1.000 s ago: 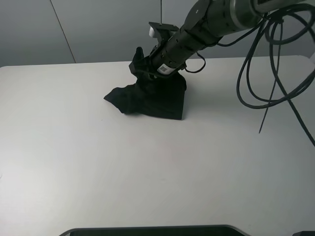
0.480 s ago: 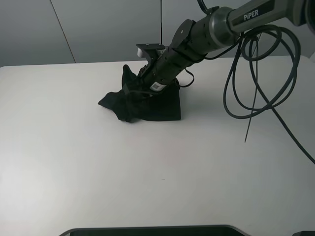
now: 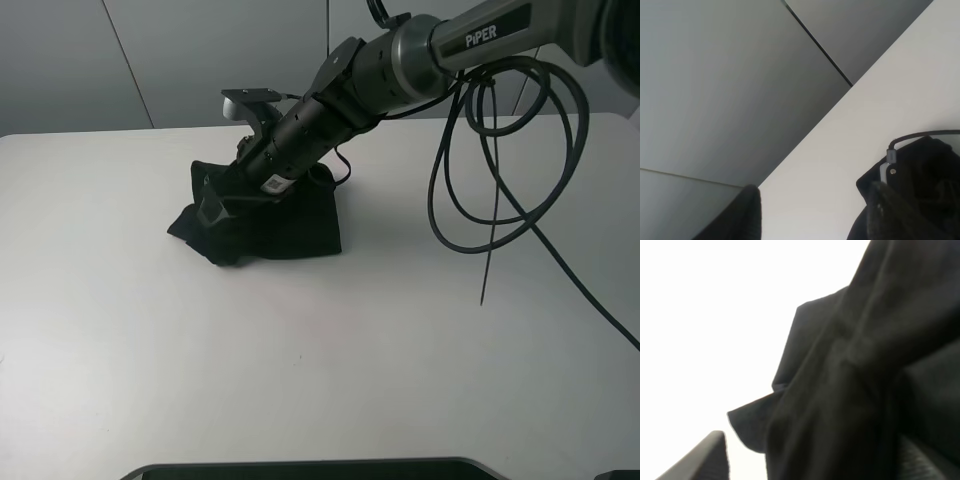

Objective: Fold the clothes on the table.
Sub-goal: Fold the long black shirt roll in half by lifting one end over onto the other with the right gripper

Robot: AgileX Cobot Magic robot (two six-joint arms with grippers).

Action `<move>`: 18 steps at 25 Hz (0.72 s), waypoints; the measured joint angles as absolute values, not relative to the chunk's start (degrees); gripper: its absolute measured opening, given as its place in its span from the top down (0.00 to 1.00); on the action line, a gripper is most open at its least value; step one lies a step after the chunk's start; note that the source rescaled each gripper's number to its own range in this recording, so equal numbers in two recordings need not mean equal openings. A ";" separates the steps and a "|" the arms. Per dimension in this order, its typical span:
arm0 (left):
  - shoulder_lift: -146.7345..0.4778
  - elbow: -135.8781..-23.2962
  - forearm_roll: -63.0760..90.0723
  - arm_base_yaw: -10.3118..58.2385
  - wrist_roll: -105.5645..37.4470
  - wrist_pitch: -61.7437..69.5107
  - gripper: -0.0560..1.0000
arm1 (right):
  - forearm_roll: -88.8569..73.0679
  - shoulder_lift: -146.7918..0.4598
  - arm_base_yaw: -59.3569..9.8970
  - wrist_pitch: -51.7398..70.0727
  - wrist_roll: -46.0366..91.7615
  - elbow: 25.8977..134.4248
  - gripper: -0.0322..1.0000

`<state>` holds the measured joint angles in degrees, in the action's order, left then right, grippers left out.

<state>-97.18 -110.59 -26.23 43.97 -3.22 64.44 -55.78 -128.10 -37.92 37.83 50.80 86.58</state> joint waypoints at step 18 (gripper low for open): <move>-97.18 -110.59 -30.59 43.97 -1.85 63.65 0.30 | -50.36 -119.60 -37.92 46.47 51.27 86.92 0.51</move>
<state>-97.18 -110.59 -30.59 43.97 -1.85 63.65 -50.36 -119.60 -37.92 46.47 51.27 86.92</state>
